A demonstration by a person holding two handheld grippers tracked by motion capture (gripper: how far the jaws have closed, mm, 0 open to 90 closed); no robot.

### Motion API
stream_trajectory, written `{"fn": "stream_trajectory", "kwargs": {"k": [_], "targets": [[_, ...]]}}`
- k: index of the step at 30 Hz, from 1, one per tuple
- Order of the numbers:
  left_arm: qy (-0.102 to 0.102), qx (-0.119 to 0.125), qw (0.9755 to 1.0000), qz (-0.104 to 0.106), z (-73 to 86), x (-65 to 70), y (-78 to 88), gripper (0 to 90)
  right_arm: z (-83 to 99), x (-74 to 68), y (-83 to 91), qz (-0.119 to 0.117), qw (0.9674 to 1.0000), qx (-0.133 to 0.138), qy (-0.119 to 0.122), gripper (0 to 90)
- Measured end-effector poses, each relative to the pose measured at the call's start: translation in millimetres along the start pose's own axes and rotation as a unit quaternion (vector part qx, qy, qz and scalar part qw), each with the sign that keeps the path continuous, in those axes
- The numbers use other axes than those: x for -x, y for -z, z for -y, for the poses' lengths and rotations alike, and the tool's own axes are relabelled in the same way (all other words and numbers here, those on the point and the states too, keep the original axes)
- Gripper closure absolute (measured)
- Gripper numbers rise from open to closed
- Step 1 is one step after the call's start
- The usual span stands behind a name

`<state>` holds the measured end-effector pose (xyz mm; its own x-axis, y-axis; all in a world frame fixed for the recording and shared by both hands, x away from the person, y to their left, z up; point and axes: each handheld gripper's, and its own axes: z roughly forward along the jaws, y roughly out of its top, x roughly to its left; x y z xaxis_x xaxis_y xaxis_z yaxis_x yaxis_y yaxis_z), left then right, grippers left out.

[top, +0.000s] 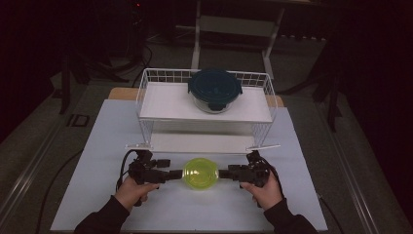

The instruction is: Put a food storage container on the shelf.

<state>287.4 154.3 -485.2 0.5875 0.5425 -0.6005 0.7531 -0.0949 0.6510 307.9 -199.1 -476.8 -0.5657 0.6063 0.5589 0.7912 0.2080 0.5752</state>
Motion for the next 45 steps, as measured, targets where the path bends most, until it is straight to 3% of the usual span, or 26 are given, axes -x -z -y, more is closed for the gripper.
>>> {"fn": "stream_trajectory", "kwargs": {"k": [2, 5, 7, 8, 10, 14, 20, 26, 35, 39, 45], "targets": [[0.033, -0.012, 0.9994, 0.004, 0.6, -5.1, -4.2, 17.1, 0.5, 2.4, -4.2, -0.007, 0.9998, -0.007, -0.018, 38.2], [0.065, -0.016, 0.9978, 0.004, 1.7, -9.7, -8.2, 25.5, 2.2, 6.6, -10.8, -0.010, 0.9990, -0.013, -0.041, 44.2], [0.093, -0.022, 0.9953, 0.012, 2.9, -14.8, -11.6, 32.1, 2.4, 9.6, -13.1, -0.015, 0.9983, -0.014, -0.054, 49.9], [0.102, -0.024, 0.9942, 0.021, 3.7, -16.8, -13.4, 34.4, 2.2, 10.9, -14.1, -0.016, 0.9978, -0.014, -0.062, 51.9], [0.112, -0.028, 0.9932, 0.016, 5.0, -19.4, -16.7, 36.8, 1.0, 13.6, -16.5, -0.022, 0.9972, -0.016, -0.070, 55.0], [0.137, -0.042, 0.9894, 0.025, 8.1, -26.5, -23.9, 44.2, -1.3, 16.3, -22.8, -0.019, 0.9954, -0.022, -0.092, 59.5], [0.152, -0.053, 0.9854, 0.055, 11.1, -31.9, -33.3, 56.8, -4.3, 18.3, -29.2, -0.021, 0.9941, -0.028, -0.103, 67.4], [0.149, -0.054, 0.9855, 0.060, 10.9, -28.8, -36.9, 71.7, -5.1, 12.3, -31.7, -0.023, 0.9937, -0.036, -0.104, 74.0], [0.161, -0.043, 0.9845, 0.053, 13.5, -24.9, -36.0, 75.5, 0.2, 13.1, -30.3, -0.030, 0.9918, -0.029, -0.121, 76.1], [0.169, -0.049, 0.9830, 0.051, 13.5, -24.6, -34.8, 77.3, 2.1, 11.7, -29.8, -0.039, 0.9899, -0.029, -0.133, 77.7], [0.171, -0.062, 0.9823, 0.043, 14.3, -18.9, -32.8, 80.7, 3.1, 5.4, -26.0, -0.047, 0.9904, -0.023, -0.128, 82.2]]}}
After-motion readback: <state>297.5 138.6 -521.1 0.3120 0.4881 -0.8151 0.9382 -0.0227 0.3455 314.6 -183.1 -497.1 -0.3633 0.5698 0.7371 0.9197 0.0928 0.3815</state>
